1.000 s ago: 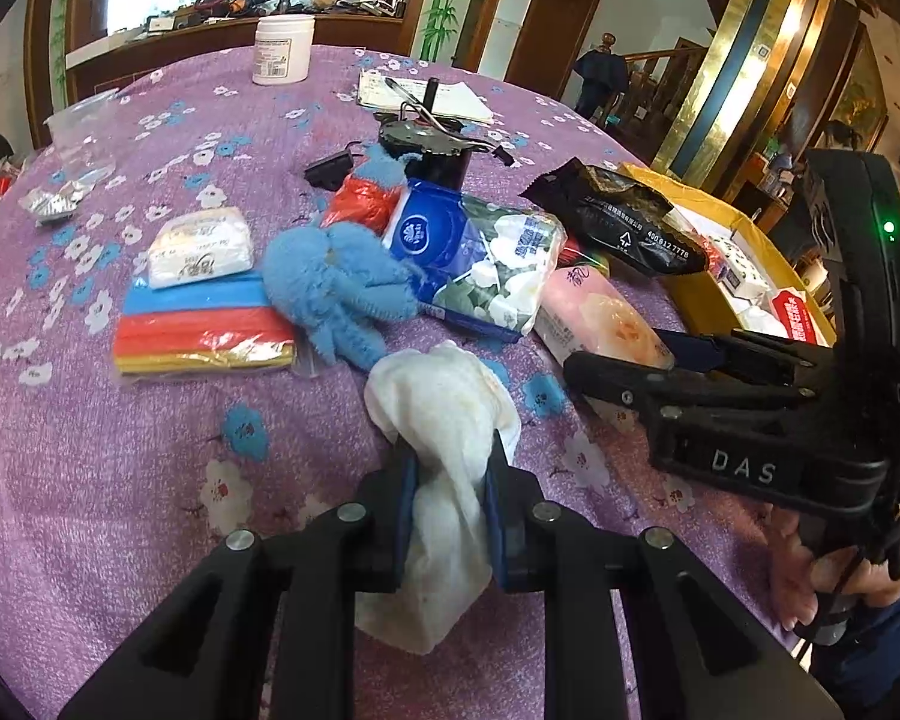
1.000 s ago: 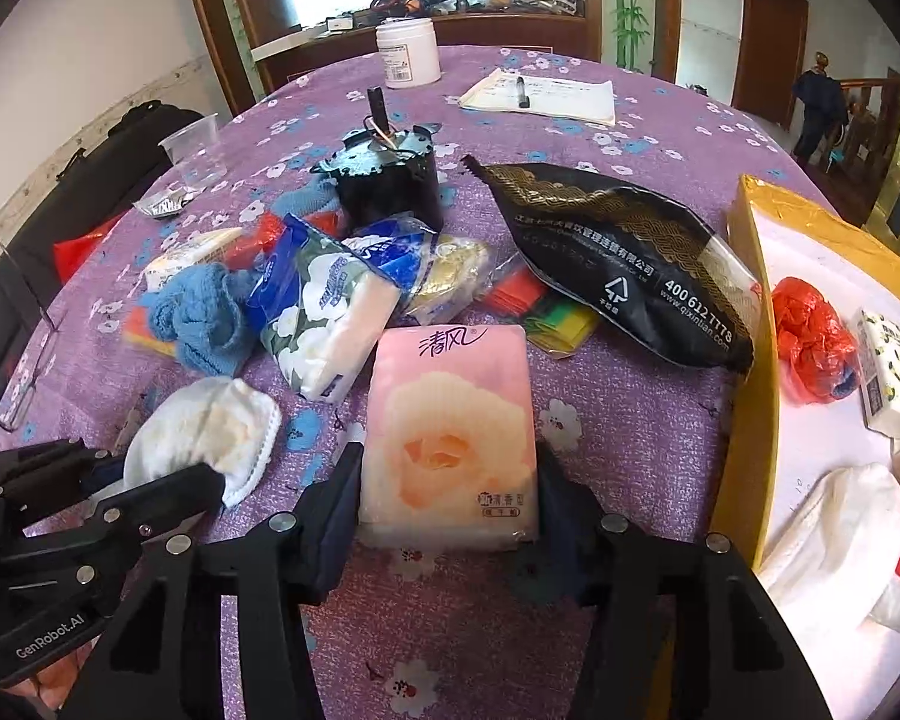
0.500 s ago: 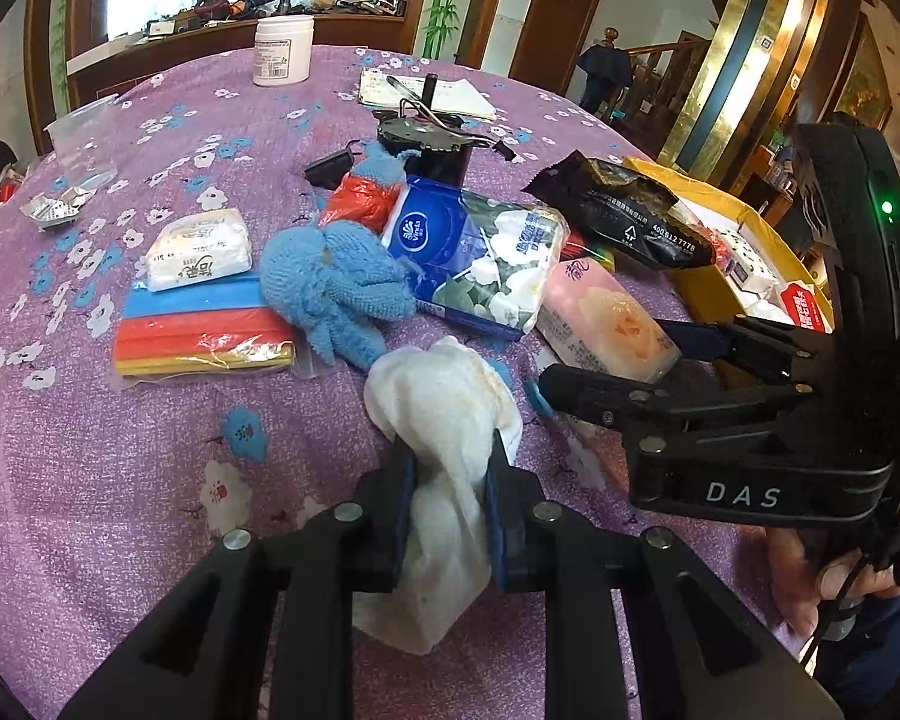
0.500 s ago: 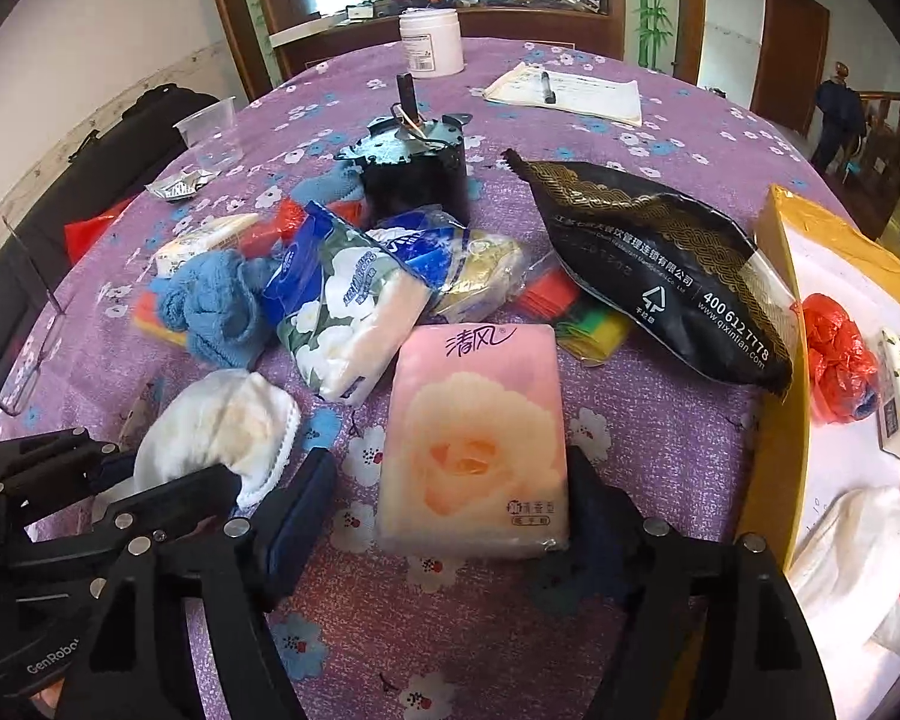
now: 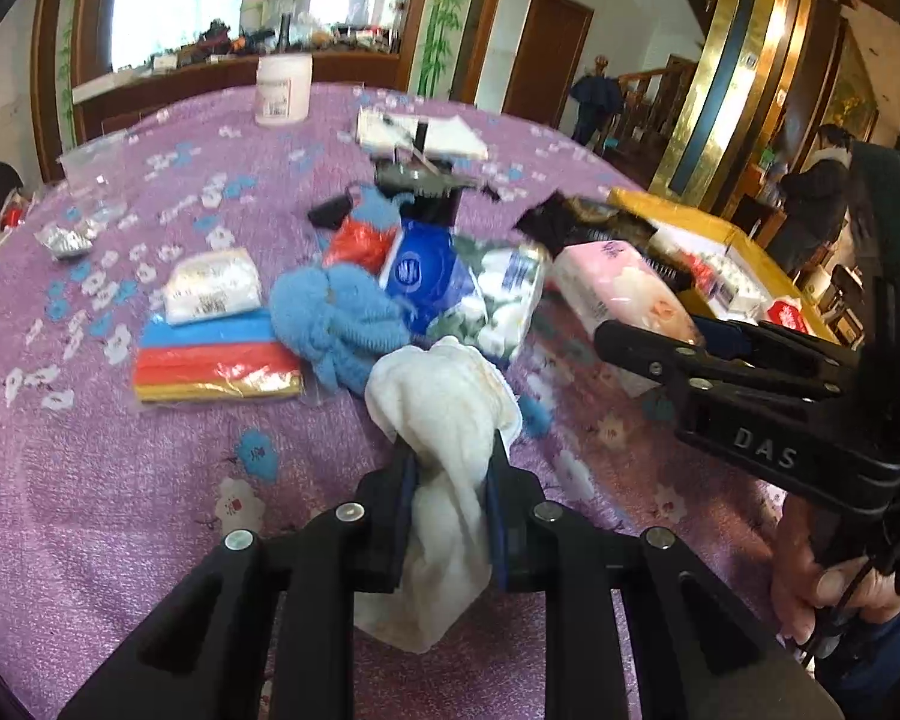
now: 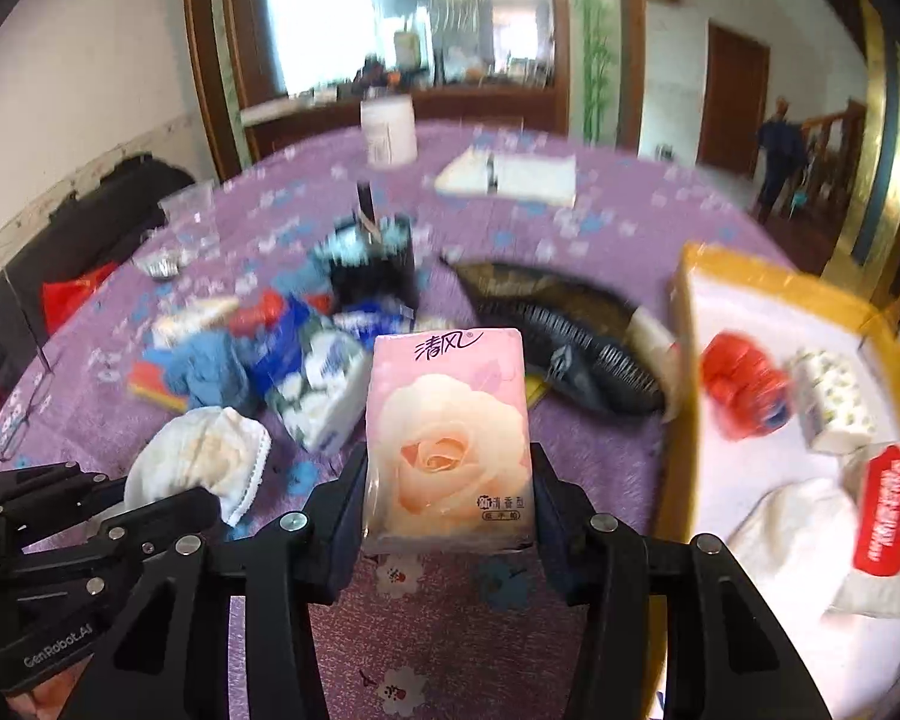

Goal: Organize soft objects
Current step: 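Carry the pink tissue pack and white towel over the yellow box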

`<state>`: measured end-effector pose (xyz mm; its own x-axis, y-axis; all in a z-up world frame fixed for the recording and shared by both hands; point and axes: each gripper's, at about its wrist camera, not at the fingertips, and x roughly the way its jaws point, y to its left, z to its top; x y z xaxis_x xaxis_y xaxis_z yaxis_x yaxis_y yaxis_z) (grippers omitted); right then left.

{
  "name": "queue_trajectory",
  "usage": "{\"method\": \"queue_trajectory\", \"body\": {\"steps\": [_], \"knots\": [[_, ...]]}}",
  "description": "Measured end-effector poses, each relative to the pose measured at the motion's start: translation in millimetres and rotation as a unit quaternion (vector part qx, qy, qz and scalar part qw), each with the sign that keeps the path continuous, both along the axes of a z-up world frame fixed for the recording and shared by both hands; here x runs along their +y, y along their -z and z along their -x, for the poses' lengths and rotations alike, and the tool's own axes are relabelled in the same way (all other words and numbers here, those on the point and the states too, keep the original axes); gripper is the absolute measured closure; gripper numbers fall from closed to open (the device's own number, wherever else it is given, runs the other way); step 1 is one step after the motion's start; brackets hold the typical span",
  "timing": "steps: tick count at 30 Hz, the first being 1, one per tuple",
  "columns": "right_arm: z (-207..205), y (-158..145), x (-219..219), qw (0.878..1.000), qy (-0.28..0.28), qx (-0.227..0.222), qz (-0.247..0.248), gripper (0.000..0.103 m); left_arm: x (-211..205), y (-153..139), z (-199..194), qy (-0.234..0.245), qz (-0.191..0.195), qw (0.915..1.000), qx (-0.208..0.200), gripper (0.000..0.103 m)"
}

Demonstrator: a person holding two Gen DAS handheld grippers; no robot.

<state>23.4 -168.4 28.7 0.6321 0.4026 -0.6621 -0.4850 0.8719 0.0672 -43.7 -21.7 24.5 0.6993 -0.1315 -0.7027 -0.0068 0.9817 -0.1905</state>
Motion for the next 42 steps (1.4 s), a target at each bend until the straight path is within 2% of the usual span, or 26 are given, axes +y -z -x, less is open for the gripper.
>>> {"method": "queue_trajectory", "body": {"steps": [6, 13, 20, 29, 36, 42], "knots": [[12.9, -14.0, -12.9, 0.998, 0.029, -0.047, -0.024, 0.050, -1.2, -5.5, 6.1, -0.008, -0.013, 0.9995, -0.026, 0.083], [15.6, -20.5, -21.3, 0.996, 0.046, -0.061, -0.036, 0.050, -2.2, -8.6, 9.1, -0.012, -0.015, 0.9991, -0.037, 0.083], [19.4, -17.4, -32.0, 0.997, 0.051, -0.028, -0.049, 0.050, -3.4, -11.1, 10.2, -0.005, 0.012, 0.9995, -0.029, 0.083], [34.9, -41.0, -58.6, 0.994, 0.054, -0.039, -0.085, 0.050, -17.8, -32.6, 13.8, 0.010, 0.015, 0.9989, -0.042, 0.083], [41.1, -49.8, -76.1, 0.992, 0.055, -0.037, -0.103, 0.050, -29.1, -44.4, 9.5, 0.022, 0.024, 0.9985, -0.045, 0.083], [40.5, -55.1, -97.6, 0.989, 0.072, -0.033, -0.122, 0.050, -46.3, -55.8, 5.8, 0.041, 0.017, 0.9976, -0.054, 0.083]]}}
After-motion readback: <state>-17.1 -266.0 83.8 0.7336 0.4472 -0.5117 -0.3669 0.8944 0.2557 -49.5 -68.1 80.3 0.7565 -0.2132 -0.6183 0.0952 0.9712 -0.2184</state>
